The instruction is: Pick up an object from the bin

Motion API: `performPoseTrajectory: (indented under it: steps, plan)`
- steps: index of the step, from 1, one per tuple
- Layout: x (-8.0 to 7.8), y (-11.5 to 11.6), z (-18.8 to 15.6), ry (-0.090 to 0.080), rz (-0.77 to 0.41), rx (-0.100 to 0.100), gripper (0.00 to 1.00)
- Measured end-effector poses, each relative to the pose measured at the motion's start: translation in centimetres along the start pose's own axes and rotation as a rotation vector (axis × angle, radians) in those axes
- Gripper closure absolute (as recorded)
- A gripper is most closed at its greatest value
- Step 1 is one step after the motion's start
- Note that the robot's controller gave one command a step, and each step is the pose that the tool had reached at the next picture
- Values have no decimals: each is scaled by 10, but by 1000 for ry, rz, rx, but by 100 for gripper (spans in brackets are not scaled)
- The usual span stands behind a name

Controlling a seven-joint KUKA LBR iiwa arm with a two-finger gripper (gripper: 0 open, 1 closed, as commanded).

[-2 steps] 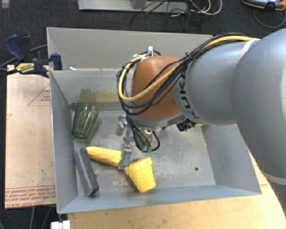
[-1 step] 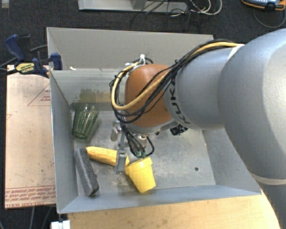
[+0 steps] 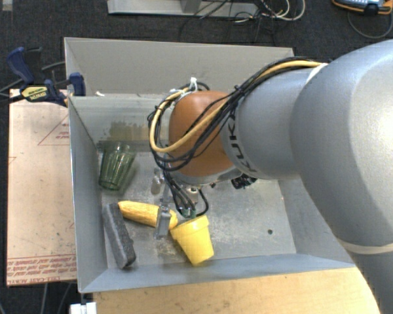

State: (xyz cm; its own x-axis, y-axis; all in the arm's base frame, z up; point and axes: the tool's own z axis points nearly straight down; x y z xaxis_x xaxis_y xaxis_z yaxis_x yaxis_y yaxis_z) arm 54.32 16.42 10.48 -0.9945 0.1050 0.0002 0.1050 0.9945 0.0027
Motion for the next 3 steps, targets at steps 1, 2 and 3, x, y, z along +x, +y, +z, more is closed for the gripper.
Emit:
performPoseTrajectory:
  steps: [1, 2, 3]
  plan:
    - [5, 1, 29, -1, 51, -1, 0]
    - [0, 0, 35, -2, 33, -1, 100]
    - [0, 0, 35, -2, 33, -1, 100]
